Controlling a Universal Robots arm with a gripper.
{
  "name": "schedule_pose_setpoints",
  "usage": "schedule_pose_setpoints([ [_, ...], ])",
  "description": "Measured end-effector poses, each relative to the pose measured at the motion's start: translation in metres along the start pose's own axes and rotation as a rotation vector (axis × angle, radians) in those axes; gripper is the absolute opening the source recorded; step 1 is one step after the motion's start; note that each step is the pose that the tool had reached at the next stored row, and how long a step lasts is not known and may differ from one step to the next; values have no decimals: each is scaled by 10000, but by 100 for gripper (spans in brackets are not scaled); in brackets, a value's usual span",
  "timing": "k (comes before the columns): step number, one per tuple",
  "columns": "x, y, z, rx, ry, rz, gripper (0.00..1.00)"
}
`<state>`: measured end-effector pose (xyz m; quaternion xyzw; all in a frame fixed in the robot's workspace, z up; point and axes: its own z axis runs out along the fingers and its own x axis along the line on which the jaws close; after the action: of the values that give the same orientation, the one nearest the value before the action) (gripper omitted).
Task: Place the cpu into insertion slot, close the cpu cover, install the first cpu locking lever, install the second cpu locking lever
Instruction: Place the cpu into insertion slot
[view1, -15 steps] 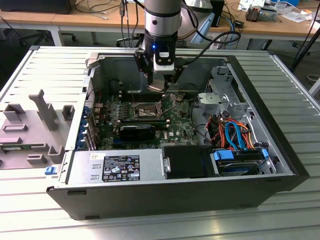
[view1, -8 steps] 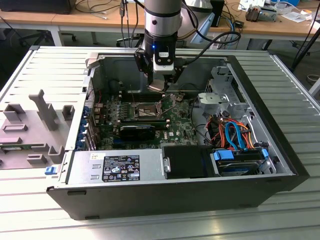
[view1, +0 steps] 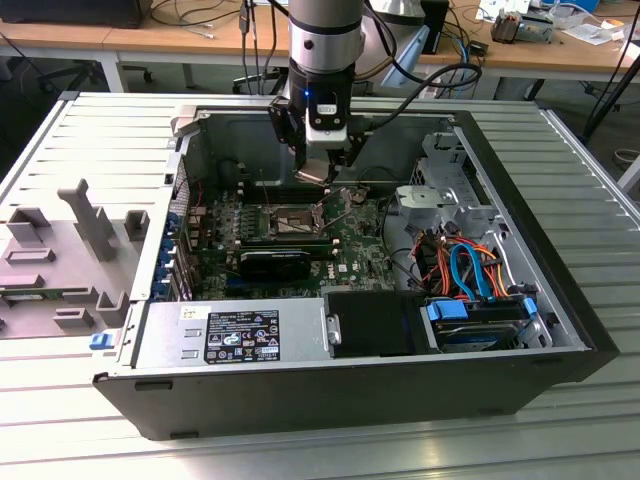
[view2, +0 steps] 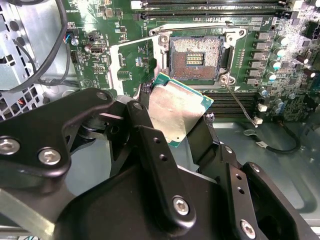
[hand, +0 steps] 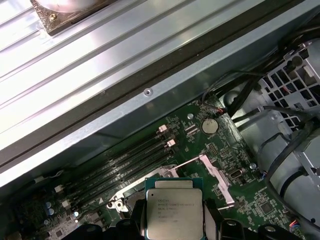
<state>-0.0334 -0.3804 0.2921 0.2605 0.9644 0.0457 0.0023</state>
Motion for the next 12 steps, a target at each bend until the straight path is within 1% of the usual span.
schedule_pose_setpoints([
  [12,0,0,3,-3,-12,130,55],
])
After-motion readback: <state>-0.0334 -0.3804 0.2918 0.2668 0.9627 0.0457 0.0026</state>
